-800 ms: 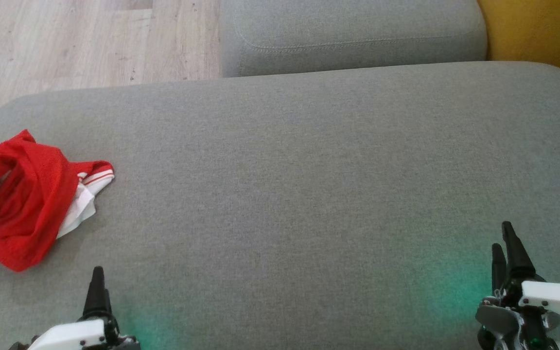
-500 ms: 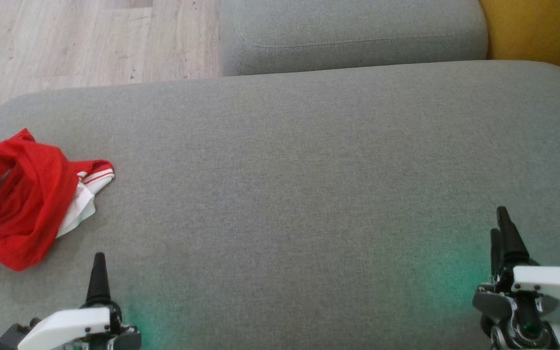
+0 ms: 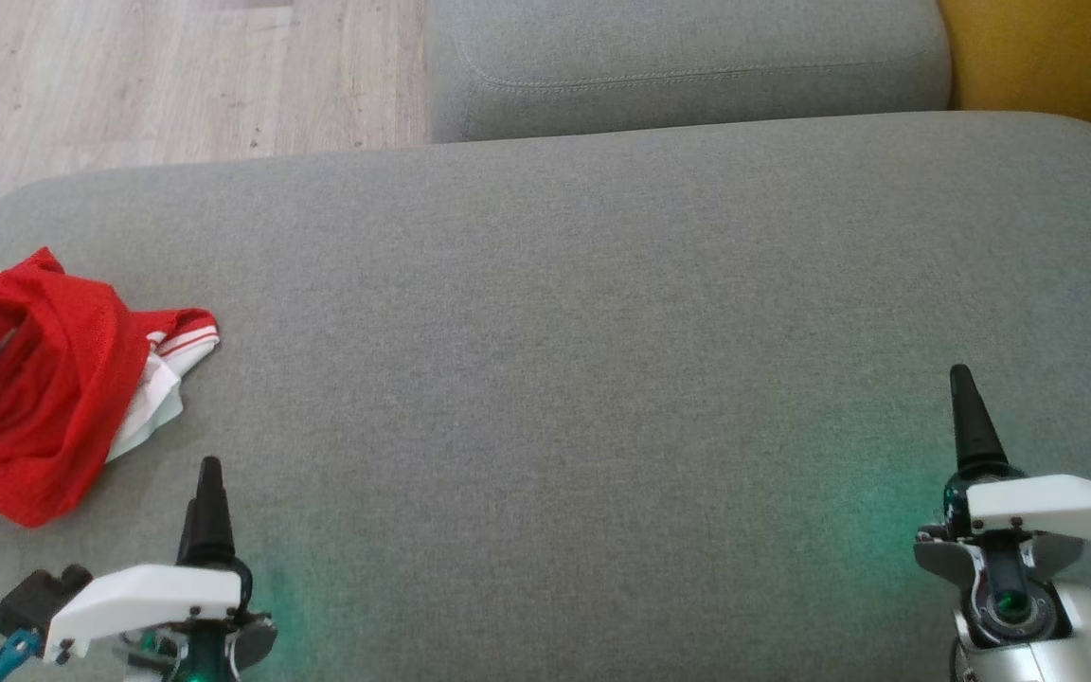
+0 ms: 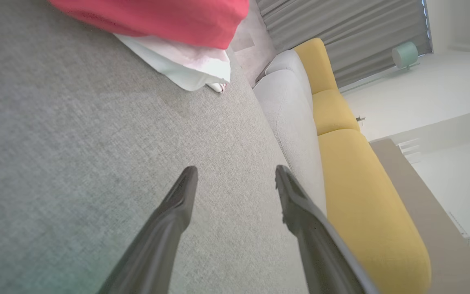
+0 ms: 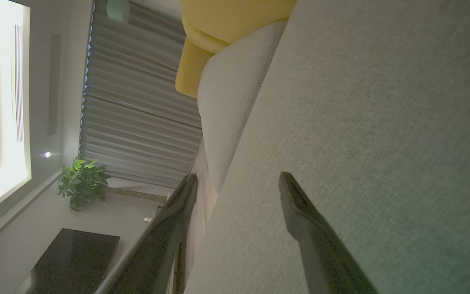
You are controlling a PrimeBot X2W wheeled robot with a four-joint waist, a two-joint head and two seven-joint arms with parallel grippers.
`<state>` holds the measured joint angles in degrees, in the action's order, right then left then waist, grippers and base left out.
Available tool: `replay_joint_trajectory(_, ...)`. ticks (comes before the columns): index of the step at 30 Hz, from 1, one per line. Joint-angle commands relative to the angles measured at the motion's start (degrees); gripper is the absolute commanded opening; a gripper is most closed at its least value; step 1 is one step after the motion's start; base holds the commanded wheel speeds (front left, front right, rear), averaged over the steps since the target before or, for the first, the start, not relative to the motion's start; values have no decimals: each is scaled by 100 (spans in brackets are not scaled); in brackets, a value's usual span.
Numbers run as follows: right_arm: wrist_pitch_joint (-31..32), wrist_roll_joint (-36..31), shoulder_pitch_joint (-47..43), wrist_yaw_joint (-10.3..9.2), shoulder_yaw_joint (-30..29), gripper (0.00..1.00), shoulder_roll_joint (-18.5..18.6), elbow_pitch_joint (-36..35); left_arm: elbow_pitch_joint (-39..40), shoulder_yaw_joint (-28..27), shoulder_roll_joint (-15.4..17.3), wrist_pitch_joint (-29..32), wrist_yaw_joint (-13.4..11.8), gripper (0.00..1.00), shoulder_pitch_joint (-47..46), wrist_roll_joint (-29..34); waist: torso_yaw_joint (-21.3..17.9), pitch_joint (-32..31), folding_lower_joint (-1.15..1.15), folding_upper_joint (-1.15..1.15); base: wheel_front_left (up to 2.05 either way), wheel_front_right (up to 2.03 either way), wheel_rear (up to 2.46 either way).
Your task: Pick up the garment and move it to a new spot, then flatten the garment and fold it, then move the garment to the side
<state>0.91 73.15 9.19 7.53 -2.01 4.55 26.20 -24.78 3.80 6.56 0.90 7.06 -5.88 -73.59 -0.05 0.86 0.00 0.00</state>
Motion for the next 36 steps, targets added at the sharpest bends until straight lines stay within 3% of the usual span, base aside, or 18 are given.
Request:
replay_joint_trajectory(1, -83, -192, 362, -1, 79, 100, 147, -110, 113, -3, 171, -71, 12, 100, -359, 208, 1, 7, 0, 0, 0, 0, 0)
replay_joint_trajectory(36, -692, -3089, 1258, -2, 761, 100, 380, 745, -491, 442, 464, -684, -106, 100, -967, 3141, -46, 52, 0, 0, 0, 0, 0)
